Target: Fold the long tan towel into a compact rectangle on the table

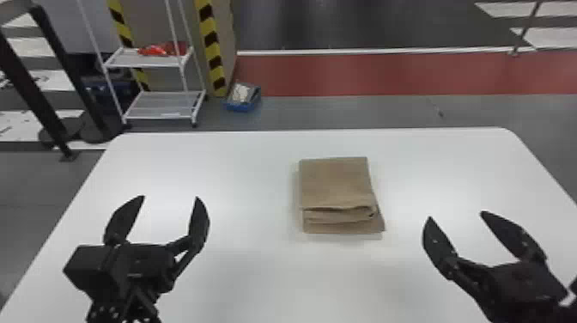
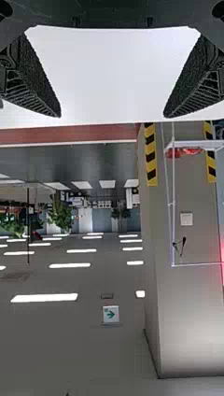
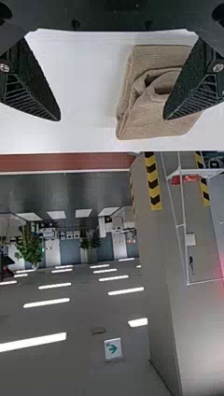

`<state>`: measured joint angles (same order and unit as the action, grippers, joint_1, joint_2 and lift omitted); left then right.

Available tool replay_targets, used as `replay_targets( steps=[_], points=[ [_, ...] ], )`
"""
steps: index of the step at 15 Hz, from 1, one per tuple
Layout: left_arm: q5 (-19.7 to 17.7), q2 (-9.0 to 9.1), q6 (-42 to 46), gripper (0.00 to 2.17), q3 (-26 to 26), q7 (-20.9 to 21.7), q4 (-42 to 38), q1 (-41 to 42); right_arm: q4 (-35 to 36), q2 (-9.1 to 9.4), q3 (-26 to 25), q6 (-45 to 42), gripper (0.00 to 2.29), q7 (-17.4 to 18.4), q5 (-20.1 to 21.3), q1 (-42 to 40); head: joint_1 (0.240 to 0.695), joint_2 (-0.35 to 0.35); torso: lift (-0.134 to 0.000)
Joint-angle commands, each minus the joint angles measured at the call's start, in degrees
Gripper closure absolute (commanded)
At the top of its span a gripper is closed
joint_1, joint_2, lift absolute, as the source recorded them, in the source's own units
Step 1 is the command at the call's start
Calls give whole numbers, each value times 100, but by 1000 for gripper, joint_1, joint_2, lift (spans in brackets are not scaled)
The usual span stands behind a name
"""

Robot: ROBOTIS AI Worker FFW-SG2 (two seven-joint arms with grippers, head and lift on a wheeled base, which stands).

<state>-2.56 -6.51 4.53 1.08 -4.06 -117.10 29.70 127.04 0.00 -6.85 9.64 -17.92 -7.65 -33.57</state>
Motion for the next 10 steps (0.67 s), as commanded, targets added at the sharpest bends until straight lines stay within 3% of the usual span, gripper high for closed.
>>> replay_targets(
  steps=[1,10],
  points=[
    [-25,0,8,70,24,1,-6,1,-4,5,-9,17,73,-1,-9,8,695,55,-123],
    [-166,-8,43,70,77,133,-33,18,-4,5,-9,-89,66,7,0,8,695,56,-123]
  ],
)
